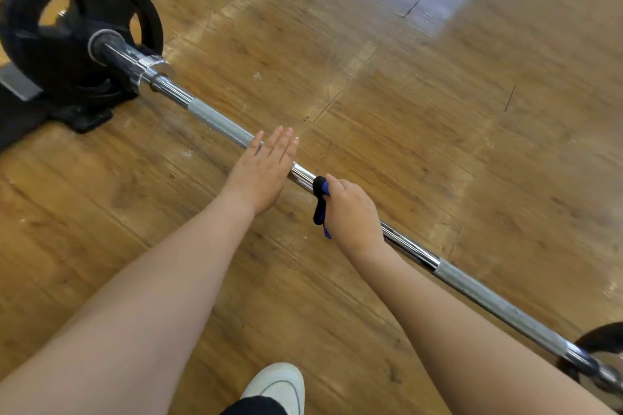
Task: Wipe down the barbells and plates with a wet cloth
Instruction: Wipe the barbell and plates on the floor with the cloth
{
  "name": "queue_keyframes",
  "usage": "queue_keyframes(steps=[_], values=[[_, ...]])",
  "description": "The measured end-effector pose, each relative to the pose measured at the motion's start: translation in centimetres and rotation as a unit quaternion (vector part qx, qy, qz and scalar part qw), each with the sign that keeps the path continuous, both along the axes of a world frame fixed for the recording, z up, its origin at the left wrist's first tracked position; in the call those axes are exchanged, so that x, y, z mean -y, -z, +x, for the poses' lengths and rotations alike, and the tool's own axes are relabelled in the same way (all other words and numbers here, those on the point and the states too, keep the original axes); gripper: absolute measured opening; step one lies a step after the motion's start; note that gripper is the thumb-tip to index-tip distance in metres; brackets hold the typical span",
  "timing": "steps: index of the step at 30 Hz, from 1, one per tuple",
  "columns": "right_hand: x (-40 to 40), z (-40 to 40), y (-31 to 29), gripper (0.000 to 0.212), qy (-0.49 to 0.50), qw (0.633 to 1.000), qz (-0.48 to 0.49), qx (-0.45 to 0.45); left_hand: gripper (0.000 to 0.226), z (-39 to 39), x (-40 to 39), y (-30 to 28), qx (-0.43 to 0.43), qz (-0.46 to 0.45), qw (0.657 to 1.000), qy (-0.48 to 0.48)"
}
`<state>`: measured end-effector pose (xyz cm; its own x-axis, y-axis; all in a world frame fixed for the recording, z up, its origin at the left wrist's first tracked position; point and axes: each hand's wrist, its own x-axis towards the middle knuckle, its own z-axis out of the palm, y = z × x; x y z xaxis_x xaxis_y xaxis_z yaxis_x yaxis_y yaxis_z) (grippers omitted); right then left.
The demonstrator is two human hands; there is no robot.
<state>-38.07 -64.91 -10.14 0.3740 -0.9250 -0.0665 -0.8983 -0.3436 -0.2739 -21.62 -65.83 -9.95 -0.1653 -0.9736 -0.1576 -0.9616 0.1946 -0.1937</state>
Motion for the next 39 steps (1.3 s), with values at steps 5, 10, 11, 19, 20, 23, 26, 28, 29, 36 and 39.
queue_keyframes(steps=[5,10,11,19,20,23,26,28,29,36,39], values=[[0.1,0.5,-1.2,0.029,0.002,1.000,-0.024,-0.018,0.060,-0.3,0.0,0.1,-0.006,0.003,1.000,-0.010],[0.8,2.6,0.2,0.028,-0.048,0.989,-0.139,0.035,0.059,-0.4,-0.1,0.3,-0.048,0.009,0.998,-0.031],[0.8,2.6,0.6,0.028,-0.052,0.989,-0.131,0.038,0.059,-0.4,-0.1,0.3,-0.050,0.012,0.998,-0.033],[-1.1,0.5,1.7,0.044,-0.027,0.991,-0.102,0.077,0.061,-0.4,0.0,0.4,-0.034,0.008,0.999,-0.030],[-1.0,0.2,1.6,0.046,-0.017,0.990,-0.101,0.100,0.061,-0.3,0.1,0.4,-0.031,0.007,0.999,-0.025],[-1.1,-0.4,1.4,0.044,0.000,0.987,-0.116,0.114,0.063,0.1,0.1,0.5,-0.014,-0.010,1.000,0.000],[-1.0,0.2,1.5,0.046,0.018,0.988,-0.121,0.099,0.065,0.0,0.4,0.8,-0.004,-0.023,1.000,0.007],[-0.9,0.4,1.5,0.054,0.023,0.988,-0.124,0.088,0.065,-0.1,1.1,0.8,-0.011,-0.031,0.999,0.002],[-0.9,0.3,1.6,0.056,0.022,0.987,-0.132,0.085,0.062,-0.1,1.5,0.9,-0.017,-0.042,0.999,0.013],[-0.7,0.0,2.2,0.056,0.018,0.982,-0.160,0.101,0.039,0.8,3.4,1.4,-0.041,-0.091,0.988,0.121],[-0.8,-0.1,2.2,0.050,0.019,0.980,-0.163,0.109,0.038,0.4,3.7,0.9,-0.054,-0.034,0.992,0.105]])
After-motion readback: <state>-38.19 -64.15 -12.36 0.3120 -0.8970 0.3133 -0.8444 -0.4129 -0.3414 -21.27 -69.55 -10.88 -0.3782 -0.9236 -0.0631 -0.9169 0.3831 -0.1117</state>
